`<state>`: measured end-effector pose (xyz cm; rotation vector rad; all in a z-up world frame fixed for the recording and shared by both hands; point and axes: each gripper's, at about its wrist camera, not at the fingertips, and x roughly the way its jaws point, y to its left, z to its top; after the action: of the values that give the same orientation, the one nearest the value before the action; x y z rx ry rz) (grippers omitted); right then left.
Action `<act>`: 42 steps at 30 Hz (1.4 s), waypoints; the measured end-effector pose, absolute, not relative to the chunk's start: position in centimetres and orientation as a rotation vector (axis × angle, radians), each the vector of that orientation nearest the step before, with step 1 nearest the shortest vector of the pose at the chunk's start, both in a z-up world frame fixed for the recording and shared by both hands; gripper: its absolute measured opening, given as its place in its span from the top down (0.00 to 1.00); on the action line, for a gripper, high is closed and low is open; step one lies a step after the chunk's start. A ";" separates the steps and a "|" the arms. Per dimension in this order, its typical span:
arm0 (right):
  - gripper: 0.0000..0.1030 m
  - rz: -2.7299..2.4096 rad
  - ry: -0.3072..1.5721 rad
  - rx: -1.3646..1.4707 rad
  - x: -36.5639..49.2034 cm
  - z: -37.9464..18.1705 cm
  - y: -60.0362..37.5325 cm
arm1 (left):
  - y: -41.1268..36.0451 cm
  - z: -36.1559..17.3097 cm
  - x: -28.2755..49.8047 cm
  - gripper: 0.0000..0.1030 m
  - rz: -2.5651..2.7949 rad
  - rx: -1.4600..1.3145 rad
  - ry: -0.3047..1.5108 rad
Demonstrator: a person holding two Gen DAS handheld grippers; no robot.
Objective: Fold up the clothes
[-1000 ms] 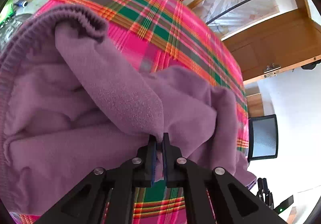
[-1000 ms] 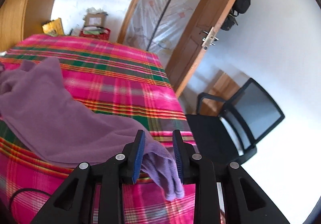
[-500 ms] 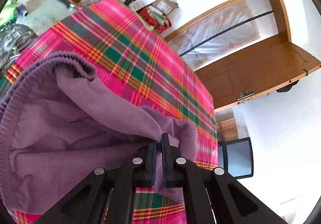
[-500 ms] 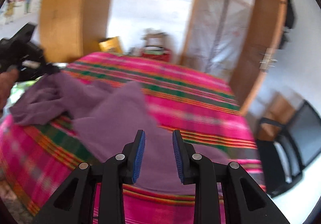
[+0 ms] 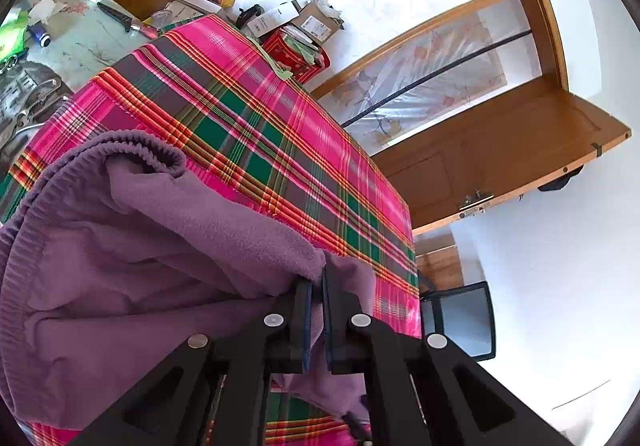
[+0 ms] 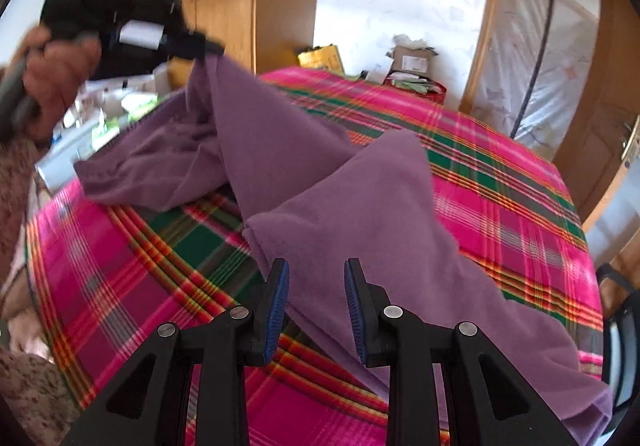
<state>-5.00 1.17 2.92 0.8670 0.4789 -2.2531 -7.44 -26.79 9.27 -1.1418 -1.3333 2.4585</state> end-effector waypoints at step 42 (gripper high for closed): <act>0.90 -2.134 0.274 1.009 -7.2 1.1 3.4 | -30.8 8.0 -11.9 0.96 2.518 -1.116 -1.526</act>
<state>-7.16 3.43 1.08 1.0093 0.2736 -2.1337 -11.93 -30.76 7.97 -1.1159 -1.5264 2.5178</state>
